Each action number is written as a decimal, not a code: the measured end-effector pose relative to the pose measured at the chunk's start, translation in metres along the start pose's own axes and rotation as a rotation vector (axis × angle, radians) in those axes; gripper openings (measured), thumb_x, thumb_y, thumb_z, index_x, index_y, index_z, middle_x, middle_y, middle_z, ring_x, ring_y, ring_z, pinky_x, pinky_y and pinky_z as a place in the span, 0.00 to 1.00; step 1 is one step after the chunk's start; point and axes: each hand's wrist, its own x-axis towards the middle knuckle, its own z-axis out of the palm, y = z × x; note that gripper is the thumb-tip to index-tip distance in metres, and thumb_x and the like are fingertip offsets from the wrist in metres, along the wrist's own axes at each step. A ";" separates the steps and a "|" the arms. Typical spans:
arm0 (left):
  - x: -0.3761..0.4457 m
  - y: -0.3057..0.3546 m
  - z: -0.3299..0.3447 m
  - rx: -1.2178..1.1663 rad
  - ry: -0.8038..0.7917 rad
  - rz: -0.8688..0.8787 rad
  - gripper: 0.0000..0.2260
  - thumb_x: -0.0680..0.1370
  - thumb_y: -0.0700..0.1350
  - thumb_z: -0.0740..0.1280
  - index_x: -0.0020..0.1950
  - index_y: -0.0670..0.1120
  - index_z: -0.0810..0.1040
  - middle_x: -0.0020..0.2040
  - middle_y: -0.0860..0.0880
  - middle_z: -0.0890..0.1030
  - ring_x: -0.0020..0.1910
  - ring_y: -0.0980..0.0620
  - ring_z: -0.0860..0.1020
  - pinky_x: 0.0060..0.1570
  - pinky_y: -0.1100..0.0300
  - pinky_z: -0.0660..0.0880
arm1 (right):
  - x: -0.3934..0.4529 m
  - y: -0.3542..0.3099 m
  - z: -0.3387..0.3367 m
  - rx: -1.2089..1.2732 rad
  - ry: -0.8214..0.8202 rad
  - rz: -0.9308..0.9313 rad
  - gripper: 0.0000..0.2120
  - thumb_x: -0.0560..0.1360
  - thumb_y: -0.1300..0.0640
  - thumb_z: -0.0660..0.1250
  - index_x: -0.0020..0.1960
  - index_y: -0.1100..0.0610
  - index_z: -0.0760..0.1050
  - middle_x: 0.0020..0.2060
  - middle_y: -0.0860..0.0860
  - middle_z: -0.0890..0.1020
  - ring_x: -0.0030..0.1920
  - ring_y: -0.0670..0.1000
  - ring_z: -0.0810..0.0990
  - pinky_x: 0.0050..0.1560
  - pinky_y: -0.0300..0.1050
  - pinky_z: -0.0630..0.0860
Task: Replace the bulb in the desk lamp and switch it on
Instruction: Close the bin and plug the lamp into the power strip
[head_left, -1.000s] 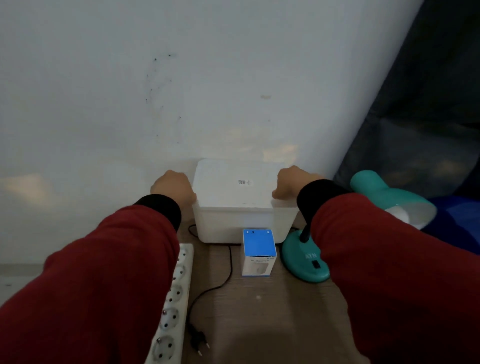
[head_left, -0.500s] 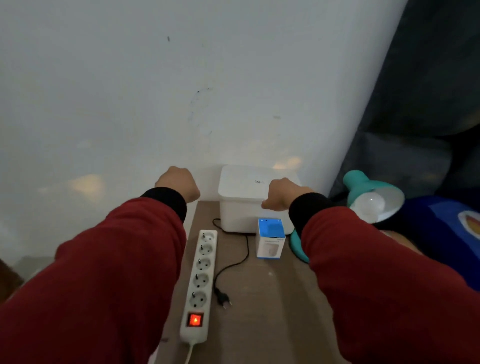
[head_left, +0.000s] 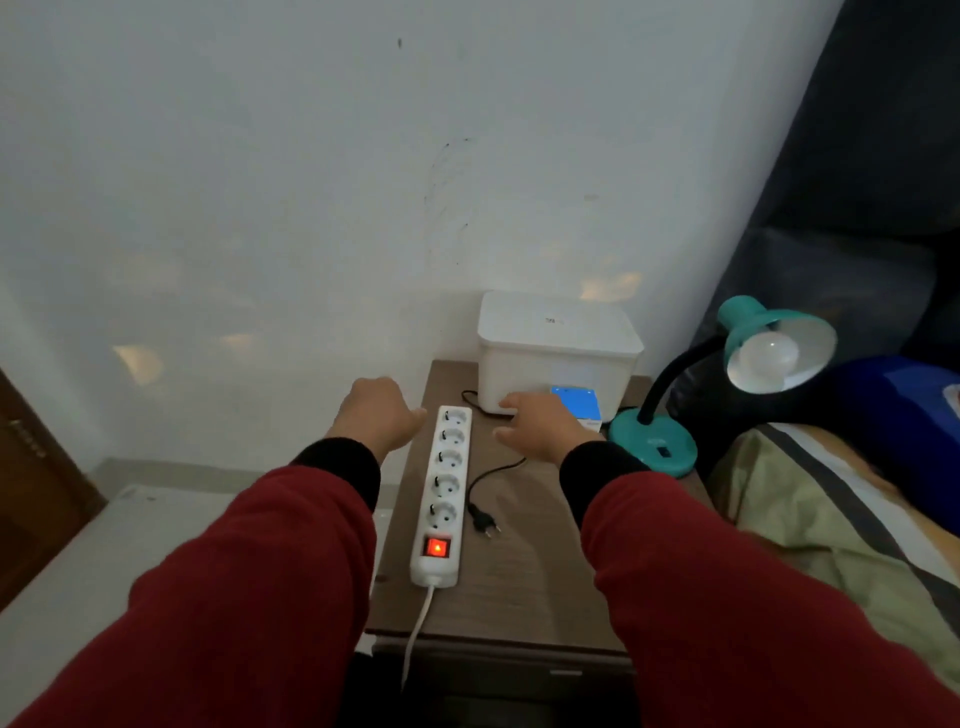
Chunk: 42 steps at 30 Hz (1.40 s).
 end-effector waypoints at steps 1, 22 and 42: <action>-0.004 -0.005 0.011 -0.047 -0.012 0.007 0.24 0.77 0.55 0.62 0.68 0.42 0.71 0.66 0.42 0.75 0.66 0.45 0.72 0.65 0.56 0.67 | -0.002 0.000 0.012 0.073 0.014 -0.014 0.25 0.77 0.54 0.63 0.72 0.55 0.65 0.68 0.56 0.73 0.69 0.56 0.70 0.68 0.46 0.65; -0.039 -0.039 0.120 -0.760 -0.094 -0.084 0.20 0.75 0.39 0.68 0.67 0.50 0.74 0.60 0.49 0.81 0.51 0.58 0.77 0.56 0.67 0.69 | 0.005 0.023 0.137 0.403 0.091 0.132 0.32 0.71 0.56 0.72 0.72 0.52 0.65 0.64 0.54 0.77 0.63 0.51 0.76 0.60 0.41 0.71; -0.032 -0.041 0.120 -0.789 -0.111 -0.103 0.21 0.77 0.39 0.67 0.69 0.52 0.72 0.60 0.49 0.80 0.49 0.58 0.75 0.52 0.66 0.70 | 0.030 0.003 0.110 0.754 0.247 -0.018 0.24 0.74 0.67 0.66 0.65 0.46 0.75 0.41 0.44 0.78 0.44 0.48 0.80 0.48 0.44 0.81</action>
